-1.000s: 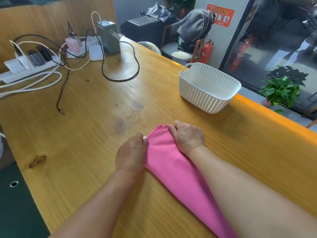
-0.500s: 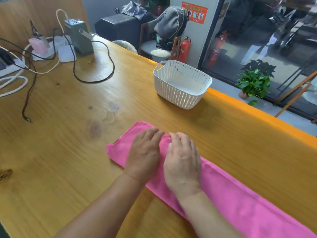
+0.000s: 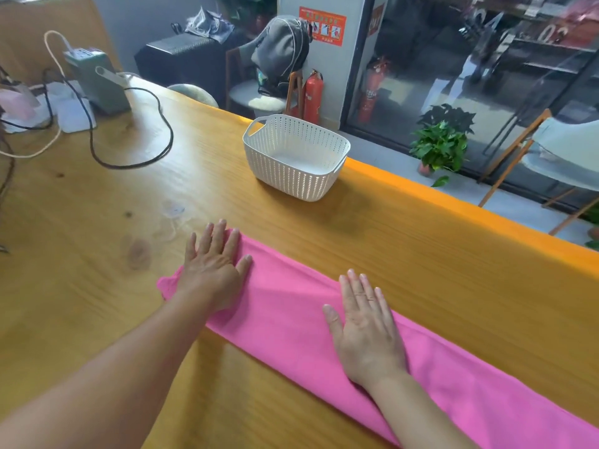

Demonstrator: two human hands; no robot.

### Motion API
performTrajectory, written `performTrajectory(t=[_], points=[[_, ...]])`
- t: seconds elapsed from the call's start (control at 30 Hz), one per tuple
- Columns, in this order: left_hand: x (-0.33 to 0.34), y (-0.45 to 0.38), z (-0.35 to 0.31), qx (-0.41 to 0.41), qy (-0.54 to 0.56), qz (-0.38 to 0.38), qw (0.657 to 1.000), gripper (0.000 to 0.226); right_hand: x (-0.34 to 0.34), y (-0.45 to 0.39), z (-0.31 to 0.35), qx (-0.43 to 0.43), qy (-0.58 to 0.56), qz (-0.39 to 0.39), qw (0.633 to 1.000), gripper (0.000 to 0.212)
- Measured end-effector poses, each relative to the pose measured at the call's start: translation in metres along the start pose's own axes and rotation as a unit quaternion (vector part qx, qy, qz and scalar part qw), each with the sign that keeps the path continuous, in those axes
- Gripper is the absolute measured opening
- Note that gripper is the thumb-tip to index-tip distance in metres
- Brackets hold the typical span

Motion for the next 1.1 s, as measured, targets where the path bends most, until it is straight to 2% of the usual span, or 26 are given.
performTrajectory(t=[0.03,0.1,0.17,0.2,0.3,0.4,0.5,0.57,0.63,0.67,0.73,0.83,0.9,0.97,1.03,1.1], points=[[-0.001,0.006,-0.017,0.021,0.007,-0.026,0.999,0.065,-0.001,0.0,0.0,0.006,-0.008,-0.027,1.0,0.078],[0.006,0.031,-0.067,0.119,0.045,-0.056,0.99,0.067,-0.004,0.002,0.003,0.015,-0.027,-0.072,0.997,0.066],[0.028,0.062,-0.109,0.209,0.06,-0.013,0.976,0.071,-0.001,0.006,0.007,0.005,-0.017,-0.076,0.997,0.059],[0.039,0.071,-0.118,0.224,0.053,0.014,0.973,0.073,0.002,0.008,0.007,0.002,-0.013,-0.075,0.997,0.058],[0.038,0.052,-0.096,0.188,0.038,0.012,0.981,0.08,0.002,0.009,0.007,-0.003,-0.012,-0.053,0.998,0.062],[0.021,0.005,-0.052,0.098,0.018,-0.008,0.995,0.072,0.003,0.008,0.008,-0.014,-0.014,-0.002,1.0,0.072],[0.011,-0.018,-0.032,0.033,0.011,-0.005,0.999,0.069,0.0,0.008,0.009,-0.008,-0.007,0.012,1.0,0.077],[0.008,-0.009,-0.043,0.012,0.029,-0.055,0.998,0.068,-0.001,0.007,0.01,-0.007,-0.018,0.018,1.0,0.07],[0.009,0.019,-0.074,0.054,0.064,-0.117,0.99,0.065,-0.005,0.007,0.013,-0.012,-0.039,0.021,0.999,0.064],[0.015,0.037,-0.094,0.092,0.084,-0.124,0.984,0.065,-0.009,0.01,0.013,-0.013,-0.05,0.014,0.999,0.065],[0.036,0.064,-0.118,0.126,0.102,-0.083,0.983,0.071,-0.016,0.018,0.013,-0.013,-0.066,-0.003,0.998,0.072],[0.058,0.065,-0.119,0.103,0.06,-0.031,0.992,0.084,-0.01,0.034,0.001,-0.005,-0.063,0.016,0.998,0.066],[0.059,0.056,-0.116,0.098,0.037,-0.018,0.994,0.083,-0.005,0.04,-0.013,0.006,-0.064,0.028,0.998,0.065],[0.058,0.055,-0.118,0.092,0.028,-0.002,0.995,0.081,-0.01,0.046,-0.036,0.033,-0.069,0.0,0.997,0.073],[0.054,0.064,-0.132,0.095,0.04,-0.019,0.995,0.078,-0.017,0.062,-0.06,0.053,-0.077,-0.02,0.995,0.073],[0.052,0.081,-0.16,0.118,0.072,-0.058,0.989,0.077,-0.023,0.078,-0.072,0.049,-0.096,-0.03,0.994,0.065]])
Point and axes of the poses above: each hand's wrist, its own y-axis away from the middle knuckle, its own x-axis out of the palm, z = x × y, the point moved 7 cm from there along -y, towards the middle knuckle, and after that the axes turned 13 degrees about y, right-handed, at the moved point
